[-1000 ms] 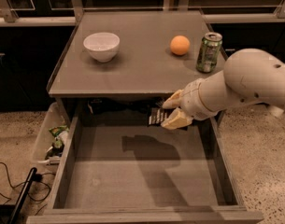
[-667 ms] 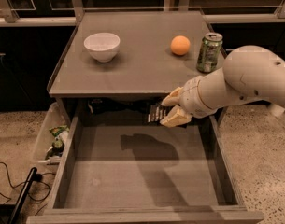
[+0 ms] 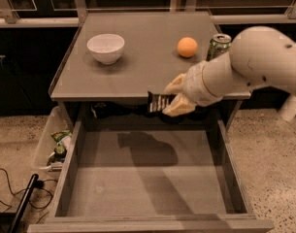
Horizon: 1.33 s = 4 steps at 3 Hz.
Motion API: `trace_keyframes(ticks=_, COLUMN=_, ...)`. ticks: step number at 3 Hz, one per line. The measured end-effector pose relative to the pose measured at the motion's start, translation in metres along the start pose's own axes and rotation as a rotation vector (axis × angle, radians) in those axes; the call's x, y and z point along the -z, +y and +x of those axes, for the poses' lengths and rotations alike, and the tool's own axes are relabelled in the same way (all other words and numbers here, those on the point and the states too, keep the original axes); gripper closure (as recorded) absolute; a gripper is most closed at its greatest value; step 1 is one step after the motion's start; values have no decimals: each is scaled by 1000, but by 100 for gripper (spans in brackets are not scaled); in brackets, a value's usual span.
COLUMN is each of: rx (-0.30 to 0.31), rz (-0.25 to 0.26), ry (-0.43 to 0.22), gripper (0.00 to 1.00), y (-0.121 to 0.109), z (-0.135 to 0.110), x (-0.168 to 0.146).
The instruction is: Pick rxbar chocolate from top drawer and place on counter
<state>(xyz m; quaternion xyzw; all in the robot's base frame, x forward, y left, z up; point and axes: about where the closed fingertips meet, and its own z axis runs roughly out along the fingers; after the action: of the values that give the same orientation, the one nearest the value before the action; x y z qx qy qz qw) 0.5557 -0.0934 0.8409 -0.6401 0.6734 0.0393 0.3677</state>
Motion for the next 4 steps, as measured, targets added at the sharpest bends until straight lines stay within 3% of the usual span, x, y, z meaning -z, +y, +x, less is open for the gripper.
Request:
trace_keyframes(ticks=1, rx=77, rz=47, ry=-21, gripper=100, y=-56, z=-29, x=10)
trace_keyframes(ticks=2, rx=132, rz=73, ry=-83, gripper=100, y=-106, z=-59, x=7)
trace_keyframes(ticks=3, rx=133, rz=82, ry=-145, gripper=100, y=-138, z=-69, x=-10)
trace_keyframes(ticks=4, rx=79, rz=79, ry=-163, gripper=100, y=-152, z=-51, x=-27)
